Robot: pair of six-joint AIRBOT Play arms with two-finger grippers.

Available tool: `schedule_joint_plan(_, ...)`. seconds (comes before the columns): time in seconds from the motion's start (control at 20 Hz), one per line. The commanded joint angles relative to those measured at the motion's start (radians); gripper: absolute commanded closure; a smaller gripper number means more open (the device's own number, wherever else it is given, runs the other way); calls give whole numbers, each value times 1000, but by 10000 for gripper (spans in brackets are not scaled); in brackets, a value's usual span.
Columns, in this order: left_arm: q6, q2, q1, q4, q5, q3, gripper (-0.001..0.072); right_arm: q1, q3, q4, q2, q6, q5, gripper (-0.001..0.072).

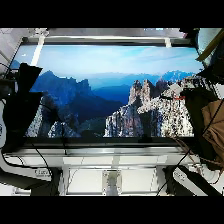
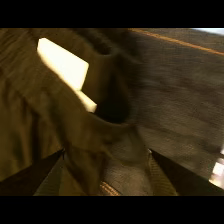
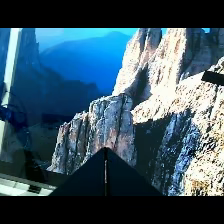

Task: Fold the clothes and pants, and hang the long-sleeved shirts on hangers.

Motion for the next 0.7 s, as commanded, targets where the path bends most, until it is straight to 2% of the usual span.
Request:
schedule_joint_plan(0.0,-101,-66,23,89,-14,42,107,1,1,-25,-1,0,-21,699)
schedule_joint_plan(0.35,-103,-142,47,89,14,47,108,1,1,-25,-1,0,-113,699)
schedule_joint_plan(0.5,-103,-143,42,89,66,51,108,1,1,-25,-1,1,-117,699)
schedule_joint_plan(0.65,-103,-138,24,81,46,56,108,1,1,-26,-1,1,-118,699)
